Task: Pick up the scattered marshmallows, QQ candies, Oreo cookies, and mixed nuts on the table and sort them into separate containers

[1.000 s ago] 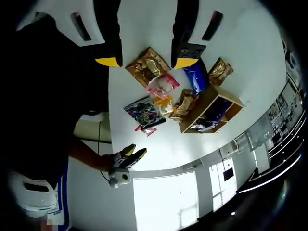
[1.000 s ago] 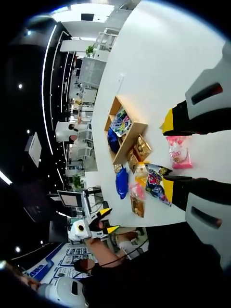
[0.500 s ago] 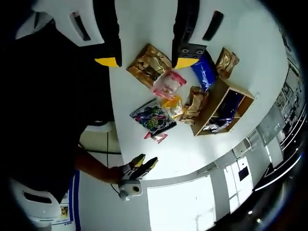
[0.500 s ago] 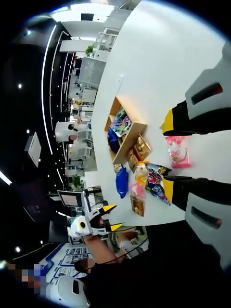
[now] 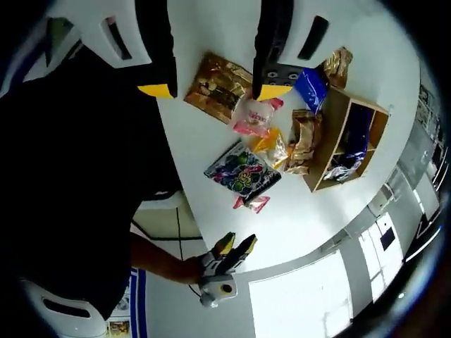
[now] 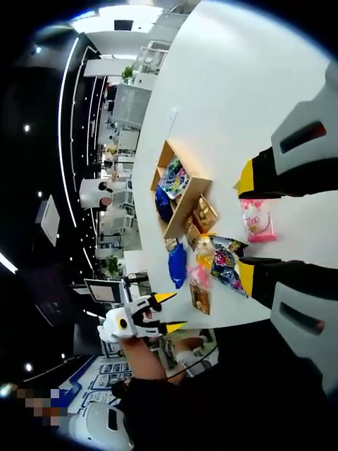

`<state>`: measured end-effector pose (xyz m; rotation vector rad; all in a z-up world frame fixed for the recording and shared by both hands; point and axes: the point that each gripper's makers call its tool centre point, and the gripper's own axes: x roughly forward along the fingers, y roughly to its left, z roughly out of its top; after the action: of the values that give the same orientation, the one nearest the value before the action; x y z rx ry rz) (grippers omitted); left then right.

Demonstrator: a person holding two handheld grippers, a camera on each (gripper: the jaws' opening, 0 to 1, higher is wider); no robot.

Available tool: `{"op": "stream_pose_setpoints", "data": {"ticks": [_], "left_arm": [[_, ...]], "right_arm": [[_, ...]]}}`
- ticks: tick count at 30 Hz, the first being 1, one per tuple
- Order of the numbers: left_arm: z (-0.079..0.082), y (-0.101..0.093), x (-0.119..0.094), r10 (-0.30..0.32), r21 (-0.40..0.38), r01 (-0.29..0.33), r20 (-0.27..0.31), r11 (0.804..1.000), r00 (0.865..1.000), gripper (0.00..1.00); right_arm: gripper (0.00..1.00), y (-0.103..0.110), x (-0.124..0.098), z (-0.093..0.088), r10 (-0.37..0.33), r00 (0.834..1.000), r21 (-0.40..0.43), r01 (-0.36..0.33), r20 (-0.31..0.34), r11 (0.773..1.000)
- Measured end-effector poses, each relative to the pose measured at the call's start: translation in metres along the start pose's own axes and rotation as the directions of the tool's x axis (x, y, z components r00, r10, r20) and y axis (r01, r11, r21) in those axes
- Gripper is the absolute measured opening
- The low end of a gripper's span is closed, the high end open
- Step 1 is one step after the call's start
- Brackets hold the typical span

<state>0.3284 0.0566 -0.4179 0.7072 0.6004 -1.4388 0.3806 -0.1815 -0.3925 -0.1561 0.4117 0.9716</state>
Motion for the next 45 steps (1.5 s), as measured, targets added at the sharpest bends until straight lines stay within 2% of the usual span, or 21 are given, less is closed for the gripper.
{"op": "stream_pose_setpoints", "data": {"ticks": [5,17,23,27,32,37,45], "left_arm": [[-0.006,-0.004,0.010,-0.034,0.055,0.038,-0.067,0.998,0.997,0.48],[-0.007,-0.008,0.021,-0.084,0.119,0.101,-0.136,0.988,0.987,0.48],[-0.011,-0.015,0.031,-0.128,0.151,0.158,-0.192,0.976,0.973,0.48],[-0.013,-0.008,0.034,-0.123,0.160,0.158,-0.210,0.974,0.970,0.48],[-0.012,-0.010,0.038,-0.151,0.176,0.192,-0.221,0.965,0.963,0.48],[-0.021,-0.006,0.039,-0.165,0.184,0.216,-0.256,0.959,0.952,0.49],[-0.032,-0.002,0.042,-0.173,0.188,0.232,-0.285,0.954,0.943,0.49]], "right_arm": [[0.29,-0.001,-0.001,0.001,-0.006,1.000,0.007,0.005,0.006,1.000],[0.29,0.000,0.002,-0.001,-0.003,1.000,0.015,0.003,0.004,1.000],[0.29,0.001,0.003,-0.001,-0.001,1.000,0.018,0.001,0.004,1.000],[0.29,0.002,0.004,-0.001,0.003,1.000,0.021,-0.003,0.005,1.000],[0.29,0.000,0.003,-0.003,0.000,1.000,0.026,-0.001,0.004,1.000],[0.29,-0.001,0.003,-0.002,-0.001,1.000,0.030,0.001,0.006,1.000],[0.29,-0.004,0.004,-0.003,-0.002,1.000,0.034,0.001,0.004,0.999]]}}
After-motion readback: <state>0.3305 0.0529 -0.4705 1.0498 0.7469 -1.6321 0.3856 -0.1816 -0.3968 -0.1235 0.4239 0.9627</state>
